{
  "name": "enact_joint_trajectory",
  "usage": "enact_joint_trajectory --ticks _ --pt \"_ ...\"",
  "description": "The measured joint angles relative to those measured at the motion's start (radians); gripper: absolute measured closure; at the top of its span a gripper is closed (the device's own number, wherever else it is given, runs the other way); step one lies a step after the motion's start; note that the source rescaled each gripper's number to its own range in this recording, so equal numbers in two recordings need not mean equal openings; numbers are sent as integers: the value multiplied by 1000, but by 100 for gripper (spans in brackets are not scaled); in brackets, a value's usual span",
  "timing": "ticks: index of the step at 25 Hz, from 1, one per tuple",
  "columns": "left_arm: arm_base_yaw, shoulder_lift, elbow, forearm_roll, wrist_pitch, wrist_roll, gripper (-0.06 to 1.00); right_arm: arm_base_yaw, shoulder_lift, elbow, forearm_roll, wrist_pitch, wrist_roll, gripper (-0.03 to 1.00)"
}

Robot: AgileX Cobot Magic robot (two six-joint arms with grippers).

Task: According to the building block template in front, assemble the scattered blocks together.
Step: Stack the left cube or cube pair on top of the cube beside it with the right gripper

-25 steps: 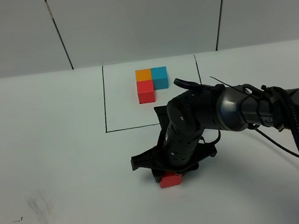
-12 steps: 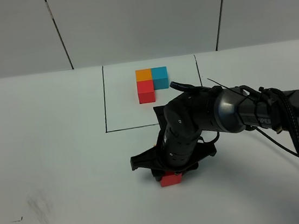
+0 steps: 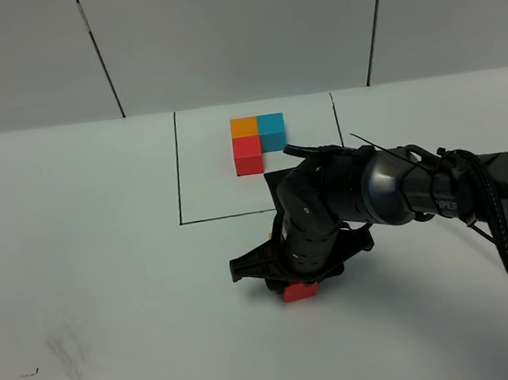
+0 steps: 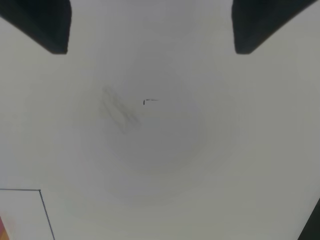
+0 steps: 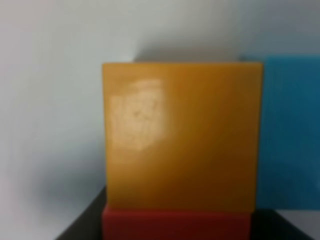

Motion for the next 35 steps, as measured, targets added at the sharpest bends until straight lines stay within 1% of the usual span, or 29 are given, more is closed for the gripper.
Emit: enact_joint_trajectory --ticks 6,14,18,25,35 --pt "0 0 0 0 0 0 34 9 9 -3 -49 26 18 96" --pt "0 0 0 0 0 0 34 40 21 -12 -71 39 1 96" --pt "0 0 0 0 0 0 34 48 21 -12 -55 39 -20 96" --pt "0 0 0 0 0 0 34 81 21 -12 20 32 -60 96" --pt "0 0 0 0 0 0 34 81 21 -12 22 32 -63 96"
